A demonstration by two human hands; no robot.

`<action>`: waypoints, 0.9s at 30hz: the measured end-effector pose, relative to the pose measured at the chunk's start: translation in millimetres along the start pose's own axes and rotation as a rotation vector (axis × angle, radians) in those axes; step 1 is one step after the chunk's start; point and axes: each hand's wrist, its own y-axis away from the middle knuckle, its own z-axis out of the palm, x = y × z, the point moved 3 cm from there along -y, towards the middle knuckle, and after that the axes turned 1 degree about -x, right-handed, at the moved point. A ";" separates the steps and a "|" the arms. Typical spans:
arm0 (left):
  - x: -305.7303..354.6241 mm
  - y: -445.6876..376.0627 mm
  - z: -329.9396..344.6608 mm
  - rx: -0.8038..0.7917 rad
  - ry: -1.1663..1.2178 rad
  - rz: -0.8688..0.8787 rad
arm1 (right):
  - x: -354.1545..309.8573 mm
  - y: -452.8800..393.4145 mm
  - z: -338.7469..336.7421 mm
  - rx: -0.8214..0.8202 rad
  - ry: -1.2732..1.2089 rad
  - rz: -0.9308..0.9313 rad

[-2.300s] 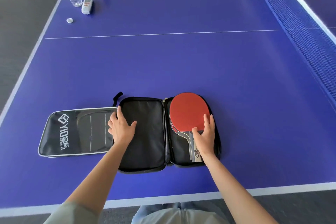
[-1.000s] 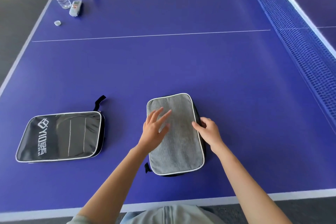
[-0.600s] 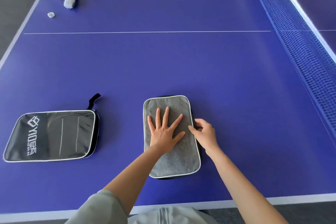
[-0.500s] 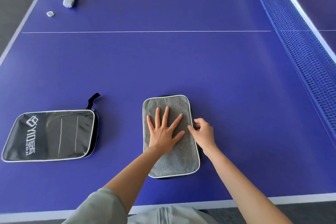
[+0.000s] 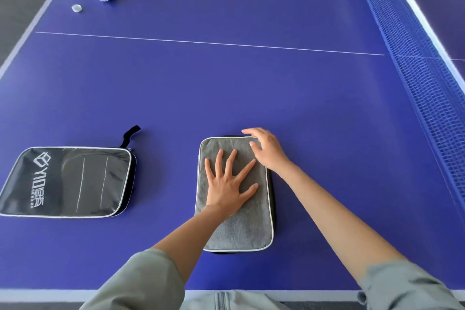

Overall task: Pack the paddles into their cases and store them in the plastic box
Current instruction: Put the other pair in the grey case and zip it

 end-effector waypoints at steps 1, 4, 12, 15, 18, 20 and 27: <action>-0.4 0.1 0.3 0.012 0.007 -0.004 | -7.0 -17.0 2.6 -0.113 0.012 -0.032; -0.7 -0.6 0.3 0.037 0.045 -0.020 | -21.8 -59.4 16.5 -0.420 0.040 -0.022; -2.5 -1.6 0.5 0.072 0.047 -0.011 | -38.7 -113.7 45.3 -0.850 0.234 -0.140; -1.1 -1.0 0.9 0.089 0.036 -0.012 | -32.7 -123.6 43.6 -0.903 0.273 -0.206; -1.0 -1.7 0.9 0.089 0.037 -0.020 | -26.2 -130.6 45.3 -0.884 0.278 -0.272; -0.7 -1.9 1.1 0.084 0.029 -0.020 | -26.0 -132.5 49.2 -0.887 0.268 -0.323; 1.2 -2.4 1.3 0.092 0.021 -0.029 | -50.1 -137.4 68.8 -1.093 0.445 -0.497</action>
